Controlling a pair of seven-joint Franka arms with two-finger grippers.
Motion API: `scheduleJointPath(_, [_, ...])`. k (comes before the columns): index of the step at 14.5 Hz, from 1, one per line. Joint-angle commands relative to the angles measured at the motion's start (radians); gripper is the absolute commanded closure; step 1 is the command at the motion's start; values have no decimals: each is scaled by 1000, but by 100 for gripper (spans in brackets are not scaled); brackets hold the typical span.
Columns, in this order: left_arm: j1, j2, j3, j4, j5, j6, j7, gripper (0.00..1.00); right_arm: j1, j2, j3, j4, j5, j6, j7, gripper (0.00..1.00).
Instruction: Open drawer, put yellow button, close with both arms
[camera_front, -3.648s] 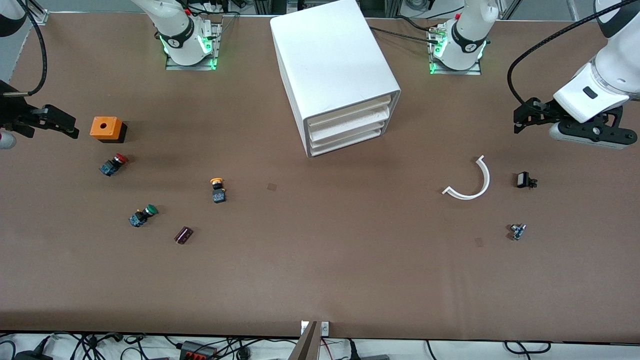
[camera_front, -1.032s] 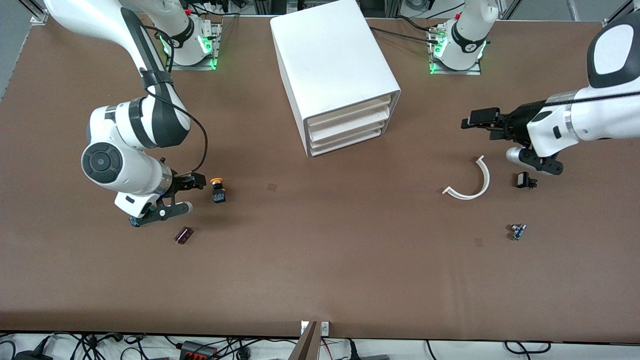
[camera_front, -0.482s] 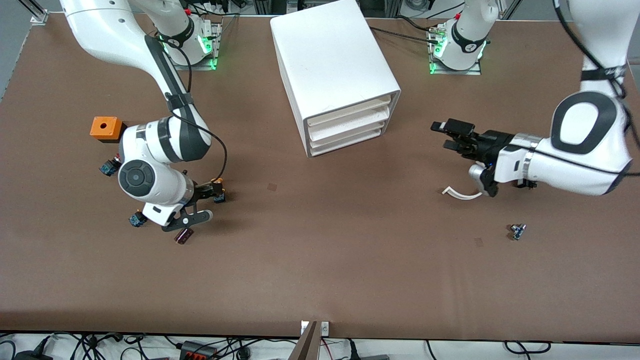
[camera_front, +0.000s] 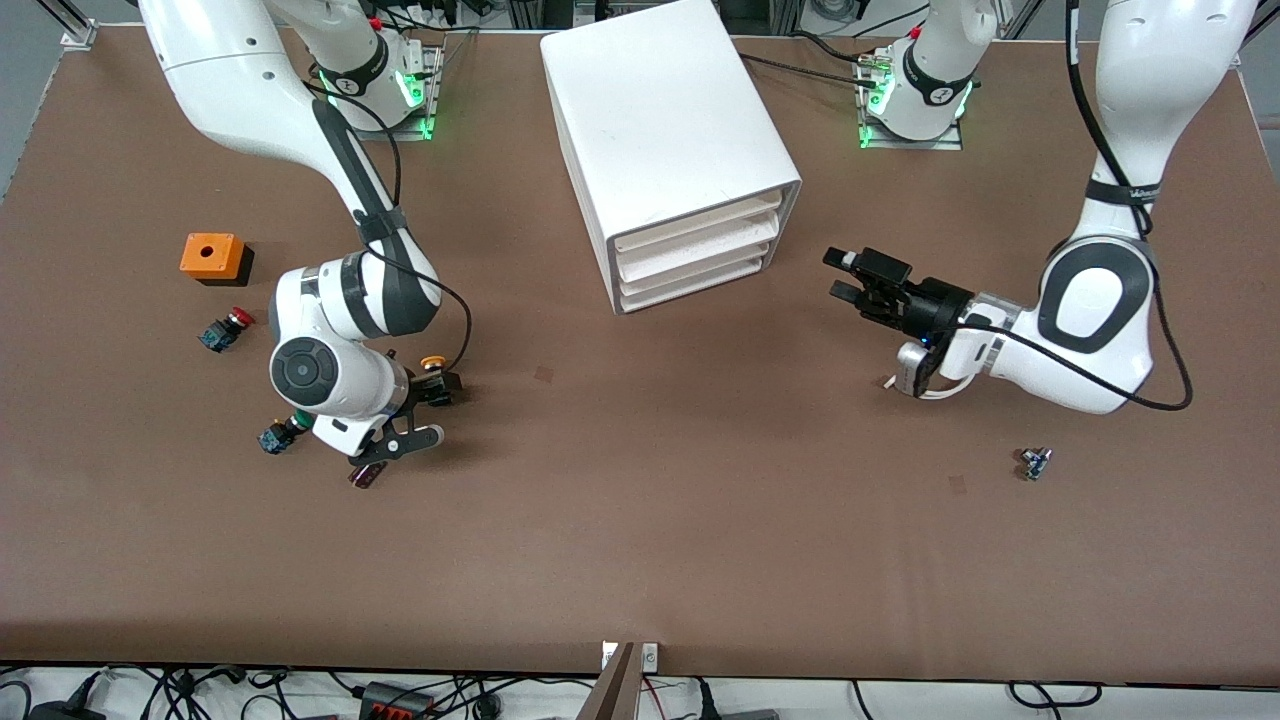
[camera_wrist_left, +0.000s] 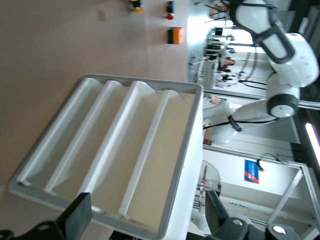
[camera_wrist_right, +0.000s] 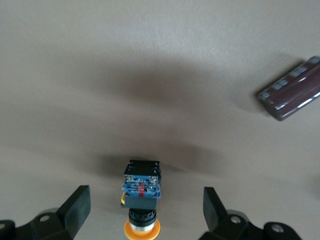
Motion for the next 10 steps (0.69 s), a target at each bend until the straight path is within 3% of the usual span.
scheduleJointPath(1, [-7,-21,-15,-104,-51,58,151,6,1,23,3,-5,17,2,0,0])
scheduleJointPath(5, [-1,-41,-105,-247,-137,147,278,15,9,23,5,-44,18,-14,1,0])
scheduleJointPath(10, [-7,-41,-130,-341,-185,161,379,22,14,17,5,-47,18,-54,1,0])
